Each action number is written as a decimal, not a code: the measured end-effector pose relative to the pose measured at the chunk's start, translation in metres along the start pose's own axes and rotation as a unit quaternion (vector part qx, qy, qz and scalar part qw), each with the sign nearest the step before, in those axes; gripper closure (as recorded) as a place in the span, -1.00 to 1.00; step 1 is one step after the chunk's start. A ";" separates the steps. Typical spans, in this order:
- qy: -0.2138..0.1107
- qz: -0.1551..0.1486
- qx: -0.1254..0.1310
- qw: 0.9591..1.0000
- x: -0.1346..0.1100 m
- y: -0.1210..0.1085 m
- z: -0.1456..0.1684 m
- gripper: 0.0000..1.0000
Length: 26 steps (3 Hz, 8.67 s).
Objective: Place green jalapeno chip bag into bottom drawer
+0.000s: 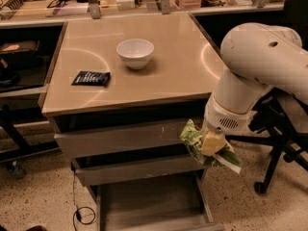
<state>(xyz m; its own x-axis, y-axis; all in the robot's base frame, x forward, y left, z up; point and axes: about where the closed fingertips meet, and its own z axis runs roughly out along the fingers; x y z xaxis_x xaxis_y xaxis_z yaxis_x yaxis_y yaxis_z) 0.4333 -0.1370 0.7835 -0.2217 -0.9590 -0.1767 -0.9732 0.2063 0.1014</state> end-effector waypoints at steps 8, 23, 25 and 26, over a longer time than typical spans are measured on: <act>-0.186 0.191 -0.235 0.935 -0.005 0.002 0.419 1.00; -0.396 0.293 -0.143 0.858 -0.074 -0.121 0.620 1.00; -0.402 0.299 -0.145 0.853 -0.078 -0.132 0.628 0.76; -0.402 0.299 -0.145 0.853 -0.078 -0.132 0.628 0.28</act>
Offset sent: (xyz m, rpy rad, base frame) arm -0.0852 0.0954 -0.2744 0.2239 0.4706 -0.0899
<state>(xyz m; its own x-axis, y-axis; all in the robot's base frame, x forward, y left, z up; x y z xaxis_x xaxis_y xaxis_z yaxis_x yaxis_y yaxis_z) 0.5405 0.0325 0.1694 -0.7573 -0.2314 -0.6107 -0.6408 0.4437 0.6265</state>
